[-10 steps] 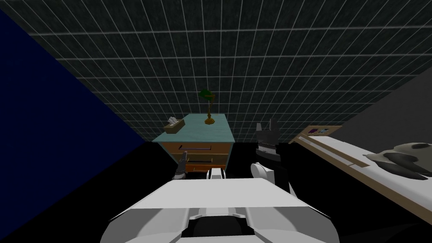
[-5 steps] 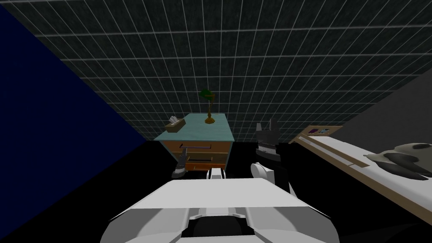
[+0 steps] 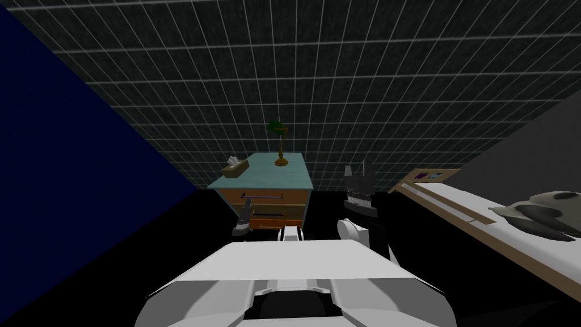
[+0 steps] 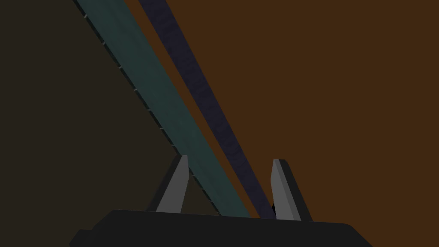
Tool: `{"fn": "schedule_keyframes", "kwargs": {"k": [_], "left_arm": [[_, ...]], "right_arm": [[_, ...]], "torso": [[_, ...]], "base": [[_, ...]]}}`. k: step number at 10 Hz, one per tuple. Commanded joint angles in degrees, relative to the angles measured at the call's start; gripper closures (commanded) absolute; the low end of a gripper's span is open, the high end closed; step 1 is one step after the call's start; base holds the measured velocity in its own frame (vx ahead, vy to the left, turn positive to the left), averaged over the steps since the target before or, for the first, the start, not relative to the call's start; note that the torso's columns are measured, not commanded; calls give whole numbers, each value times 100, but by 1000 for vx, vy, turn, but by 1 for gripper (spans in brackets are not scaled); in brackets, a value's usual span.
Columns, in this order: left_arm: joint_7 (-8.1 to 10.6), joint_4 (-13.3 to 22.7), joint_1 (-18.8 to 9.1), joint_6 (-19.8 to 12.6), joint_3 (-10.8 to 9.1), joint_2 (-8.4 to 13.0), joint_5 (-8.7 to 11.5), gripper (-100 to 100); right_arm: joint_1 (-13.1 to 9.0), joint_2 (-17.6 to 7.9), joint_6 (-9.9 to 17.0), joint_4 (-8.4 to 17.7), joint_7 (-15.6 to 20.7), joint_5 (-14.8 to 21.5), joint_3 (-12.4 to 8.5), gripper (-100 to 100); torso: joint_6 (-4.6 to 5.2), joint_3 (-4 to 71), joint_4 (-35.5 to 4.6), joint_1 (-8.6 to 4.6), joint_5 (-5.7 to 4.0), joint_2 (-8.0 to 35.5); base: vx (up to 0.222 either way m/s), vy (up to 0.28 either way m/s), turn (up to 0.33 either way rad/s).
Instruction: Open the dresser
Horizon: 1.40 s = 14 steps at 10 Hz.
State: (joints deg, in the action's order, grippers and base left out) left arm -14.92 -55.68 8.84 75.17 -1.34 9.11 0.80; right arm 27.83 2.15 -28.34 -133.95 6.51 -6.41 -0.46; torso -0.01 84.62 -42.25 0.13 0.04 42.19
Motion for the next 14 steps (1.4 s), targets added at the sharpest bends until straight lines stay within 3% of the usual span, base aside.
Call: {"fn": "schedule_keyframes", "kwargs": {"k": [1, 3, 9, 10, 11, 12, 14], "left_arm": [[-76, 64, 217, 302, 58, -82, -27, 100], [-126, 147, 345, 510, 95, -138, -45, 100], [118, -188, -12, -173, -1, 111, -3, 100], [83, -128, 59, -114, 28, 66, -18, 100], [-76, -334, 219, -203, 106, -103, -68, 100], [-76, -334, 219, -203, 106, -103, -68, 100], [-245, -558, 370, -255, 187, -278, -120, 100]], "right_arm": [[0, 0, 0, 0, 0, 0, -1, 0], [0, 0, 0, 0, 0, 0, 0, 0], [-3, 1, 1, 1, 0, 0, 1, 0], [-3, 1, 1, 1, 0, 0, 1, 0], [-1, 1, 0, 1, 0, 0, 1, 0], [-1, 0, 0, 0, 0, 0, 0, 0], [-1, 0, 0, 0, 0, 0, 0, 0]], "torso": [[4, -5, -15, -17, -14, 16], [-2, -5, 3, -15, -3, 5], [-7, -22, -28, -27, -22, 46], [-8, -20, -32, -36, -28, 45], [2, -3, -25, -37, -27, 12], [19, 0, -11, -29, -12, 8], [5, -6, -19, -31, -19, 16]], "base": [[32, 46, -17], [33, 32, -14], [-145, -30, 33], [-90, -20, 17], [-81, 68, -21], [-95, 87, -63], [-76, 82, -44]]}}
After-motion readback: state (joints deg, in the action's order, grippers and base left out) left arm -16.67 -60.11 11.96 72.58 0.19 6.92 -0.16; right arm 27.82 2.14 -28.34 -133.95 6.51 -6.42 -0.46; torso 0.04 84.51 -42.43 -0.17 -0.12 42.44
